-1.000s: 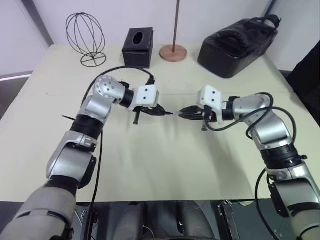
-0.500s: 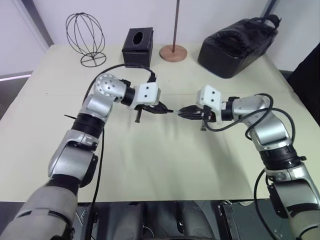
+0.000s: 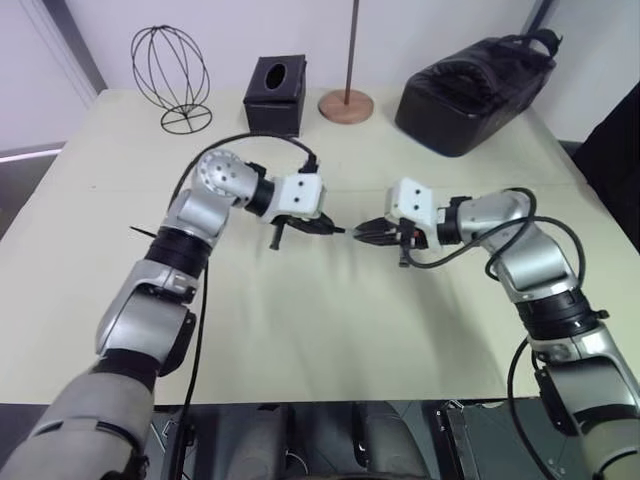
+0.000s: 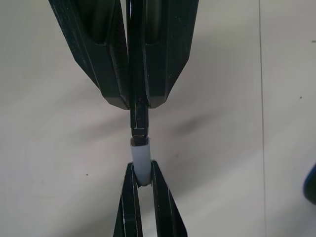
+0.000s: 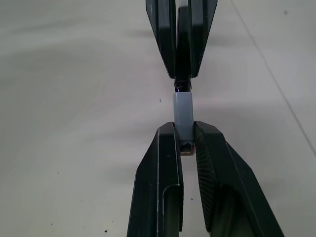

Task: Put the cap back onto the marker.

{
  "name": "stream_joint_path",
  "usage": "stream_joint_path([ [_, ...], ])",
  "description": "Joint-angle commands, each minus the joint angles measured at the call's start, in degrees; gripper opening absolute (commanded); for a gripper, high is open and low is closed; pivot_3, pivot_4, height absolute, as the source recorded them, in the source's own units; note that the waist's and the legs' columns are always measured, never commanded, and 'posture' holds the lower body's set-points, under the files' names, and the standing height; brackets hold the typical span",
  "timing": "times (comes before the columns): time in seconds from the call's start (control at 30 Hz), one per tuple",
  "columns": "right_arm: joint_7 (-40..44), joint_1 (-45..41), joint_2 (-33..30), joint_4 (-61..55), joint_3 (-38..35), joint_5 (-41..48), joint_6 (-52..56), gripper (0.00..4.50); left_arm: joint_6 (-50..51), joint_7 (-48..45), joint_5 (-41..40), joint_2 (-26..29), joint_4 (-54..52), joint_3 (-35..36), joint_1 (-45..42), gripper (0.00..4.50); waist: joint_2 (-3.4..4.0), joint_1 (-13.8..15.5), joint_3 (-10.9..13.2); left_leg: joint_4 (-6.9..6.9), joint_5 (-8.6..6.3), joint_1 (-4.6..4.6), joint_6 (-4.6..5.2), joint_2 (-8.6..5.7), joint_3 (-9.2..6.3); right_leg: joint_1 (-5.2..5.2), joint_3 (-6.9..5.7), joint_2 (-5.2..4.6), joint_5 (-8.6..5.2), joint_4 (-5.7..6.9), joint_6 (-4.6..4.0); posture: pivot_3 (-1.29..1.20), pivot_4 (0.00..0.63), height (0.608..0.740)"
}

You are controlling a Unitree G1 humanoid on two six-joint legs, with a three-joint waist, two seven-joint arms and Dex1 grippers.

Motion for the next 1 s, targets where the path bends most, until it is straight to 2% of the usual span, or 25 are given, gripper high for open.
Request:
stream_joint_path([
  [0.03,-1.52,-3.23,3.27,-1.67,-0.14,2.01,2.00,0.12,-0.71,0.91,-1.65,-4.20,-4.66,-1.71,-0.89,0.00,0.00,0.05,0.00,0.00,0.00,0.00,0.00,0.00,-0.01,0.00,0.00,0.00,0.00,0.00,0.00,0.00,0.150,0.740],
  [0.47,-2.67,-4.20,6.51,-1.66,0.49,1.26,2.40,0.12,-0.83,0.90,-2.70,-8.09,-7.74,-3.00,1.36,0.00,0.00,0.00,0.00,0.00,0.00,0.00,0.00,0.00,-0.01,-0.01,0.00,0.00,0.00,0.00,0.00,0.00,0.150,0.740],
  [0.97,-1.27,-2.83,5.53,-1.88,0.87,-0.06,1.70,0.12,-2.36,1.35,-0.95,-6.69,-5.65,-2.46,1.29,0.00,0.00,0.04,0.00,-0.01,0.00,0.00,0.00,-0.01,0.00,-0.01,0.00,-0.01,0.00,0.00,0.00,0.00,0.150,0.740],
  [1.0,-1.24,-2.65,5.31,-1.87,0.78,-0.16,1.74,0.51,-2.54,1.52,-0.80,-6.54,-5.09,-2.28,1.21,0.00,0.00,0.04,0.00,-0.01,0.00,0.00,0.00,-0.01,0.00,-0.01,0.00,-0.01,0.00,0.00,0.00,0.00,0.150,0.740],
])
